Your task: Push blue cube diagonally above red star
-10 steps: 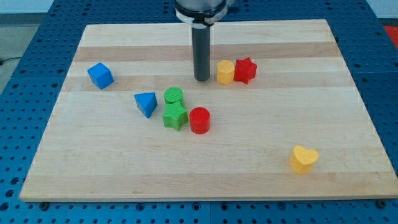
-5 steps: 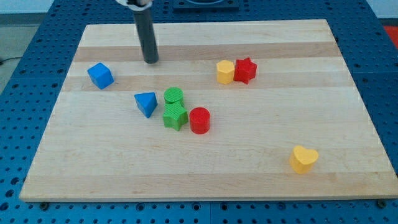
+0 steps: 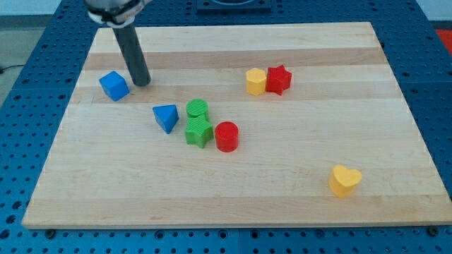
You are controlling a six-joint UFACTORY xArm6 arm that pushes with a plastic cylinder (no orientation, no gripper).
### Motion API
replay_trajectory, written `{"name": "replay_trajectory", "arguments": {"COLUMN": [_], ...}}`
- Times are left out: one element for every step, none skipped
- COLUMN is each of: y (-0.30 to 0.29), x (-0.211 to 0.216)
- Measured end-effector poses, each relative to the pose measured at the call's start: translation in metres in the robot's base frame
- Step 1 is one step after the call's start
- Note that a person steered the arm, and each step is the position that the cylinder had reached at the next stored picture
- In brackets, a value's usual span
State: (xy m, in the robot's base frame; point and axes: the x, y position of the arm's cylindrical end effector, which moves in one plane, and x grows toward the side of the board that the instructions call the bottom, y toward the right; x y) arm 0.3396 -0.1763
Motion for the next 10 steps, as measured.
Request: {"name": "replay_trajectory", "arguments": {"y": [-0.064,-0.127,-0.127,-0.115,-0.064,-0.055,-0.06,-0.063,-0.044,0.019], "x": [-0.039,-0.039,-0.014,0.043,0.063,0.055,0.054,0.017,0.0,-0.001]}}
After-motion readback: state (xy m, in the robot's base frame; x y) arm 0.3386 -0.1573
